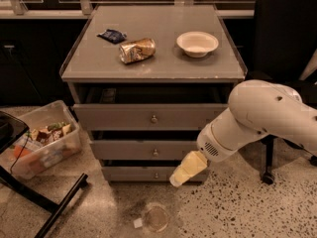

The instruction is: Open middle drawer

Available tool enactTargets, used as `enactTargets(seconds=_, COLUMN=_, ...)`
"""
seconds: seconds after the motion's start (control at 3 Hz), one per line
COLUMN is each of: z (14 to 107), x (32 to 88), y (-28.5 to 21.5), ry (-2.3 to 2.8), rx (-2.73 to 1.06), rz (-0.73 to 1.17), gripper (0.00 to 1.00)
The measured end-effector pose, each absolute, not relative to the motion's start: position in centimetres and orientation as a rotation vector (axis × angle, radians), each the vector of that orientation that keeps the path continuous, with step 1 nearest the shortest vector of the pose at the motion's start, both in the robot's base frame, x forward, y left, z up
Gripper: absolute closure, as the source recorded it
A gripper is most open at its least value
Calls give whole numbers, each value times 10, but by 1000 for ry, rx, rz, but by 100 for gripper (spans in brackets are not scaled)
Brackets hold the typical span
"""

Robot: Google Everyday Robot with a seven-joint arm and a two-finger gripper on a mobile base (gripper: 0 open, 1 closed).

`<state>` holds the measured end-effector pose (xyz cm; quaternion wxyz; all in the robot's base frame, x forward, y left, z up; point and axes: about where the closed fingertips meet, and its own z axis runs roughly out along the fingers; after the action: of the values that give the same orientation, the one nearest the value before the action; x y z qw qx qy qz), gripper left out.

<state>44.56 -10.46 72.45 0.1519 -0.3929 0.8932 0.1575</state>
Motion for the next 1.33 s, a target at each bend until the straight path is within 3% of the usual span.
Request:
enactTargets(seconds=0.33, z=717, x=448, y=-102, ry=2572, rx=-1110, rz=462, gripper=0)
enactTargets(seconds=1.33, z=539, x=524, y=-92, ry=2521, rx=-816, rz=598, gripper=0)
